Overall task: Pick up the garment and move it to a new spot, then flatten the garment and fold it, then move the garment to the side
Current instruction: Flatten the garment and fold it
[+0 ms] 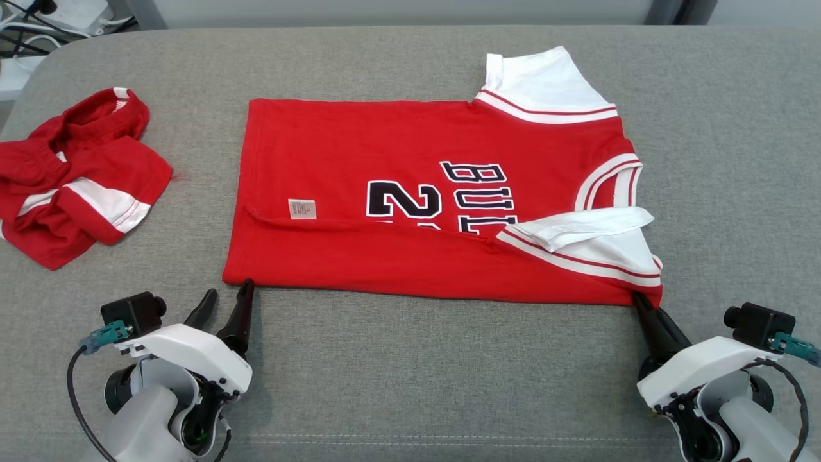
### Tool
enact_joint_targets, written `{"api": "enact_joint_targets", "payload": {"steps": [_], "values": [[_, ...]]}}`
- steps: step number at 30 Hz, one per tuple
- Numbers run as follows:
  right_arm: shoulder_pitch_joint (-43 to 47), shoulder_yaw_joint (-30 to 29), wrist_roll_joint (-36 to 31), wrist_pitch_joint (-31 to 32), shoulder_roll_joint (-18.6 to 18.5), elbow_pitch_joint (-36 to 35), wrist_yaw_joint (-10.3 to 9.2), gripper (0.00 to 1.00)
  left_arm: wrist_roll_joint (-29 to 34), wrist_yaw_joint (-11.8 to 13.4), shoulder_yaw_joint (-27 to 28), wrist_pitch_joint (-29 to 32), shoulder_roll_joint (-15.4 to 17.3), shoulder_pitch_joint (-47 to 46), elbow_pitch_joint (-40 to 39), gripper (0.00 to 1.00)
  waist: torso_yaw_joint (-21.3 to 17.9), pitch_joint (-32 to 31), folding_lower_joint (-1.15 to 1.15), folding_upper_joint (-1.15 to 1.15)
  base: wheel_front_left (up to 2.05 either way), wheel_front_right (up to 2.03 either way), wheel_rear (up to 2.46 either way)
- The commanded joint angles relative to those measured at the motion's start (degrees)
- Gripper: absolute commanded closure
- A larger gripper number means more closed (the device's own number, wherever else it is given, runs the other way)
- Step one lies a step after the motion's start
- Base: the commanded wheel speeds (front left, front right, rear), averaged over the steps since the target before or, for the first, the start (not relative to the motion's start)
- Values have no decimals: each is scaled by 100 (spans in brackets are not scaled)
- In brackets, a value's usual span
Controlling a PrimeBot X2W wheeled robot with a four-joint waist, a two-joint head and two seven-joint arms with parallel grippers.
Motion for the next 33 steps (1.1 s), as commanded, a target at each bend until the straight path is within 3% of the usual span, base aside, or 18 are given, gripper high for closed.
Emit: {"api": "enact_joint_targets", "payload": {"steps": [1, 9, 16, 17, 18, 19, 20, 33], "values": [[-34, 106, -74, -34, -71, -151, -16, 100, -111, -60, 279, -92, 147, -203, 43, 0, -55, 38, 0, 0, 0, 0, 0], [-89, 160, -189, -34, -40, -224, -16, 100, -660, -207, 652, -127, -135, -364, 375, 0, -166, 126, 0, 0, 0, 0, 0], [-121, 162, -245, -35, -34, -263, -16, 100, -1135, -238, 772, -25, -187, -367, 92, 0, -220, 194, 0, 0, 0, 0, 0], [-123, 157, -247, -35, -33, -264, -16, 100, -1213, -238, 783, -2, -177, -344, 27, 6, -222, 201, 0, 0, 0, 0, 0], [-126, 151, -250, -35, -31, -266, -16, 100, -1284, -239, 798, 11, -165, -324, -18, 18, -224, 206, 0, 0, 0, 0, 0], [-129, 151, -257, -35, -31, -268, -16, 100, -1319, -239, 784, 28, -143, -312, -60, 67, -226, 212, 0, 0, 0, 0, 0], [-134, 152, -264, -35, -31, -269, -16, 100, -1340, -239, 761, 36, -121, -302, -99, 100, -228, 218, 0, 0, 0, 0, 0], [-118, 427, -103, -17, -288, -264, -16, 100, -1303, -240, 432, -96, 20, -84, -118, 100, -196, 25, 0, 0, 0, 0, 0]]}}
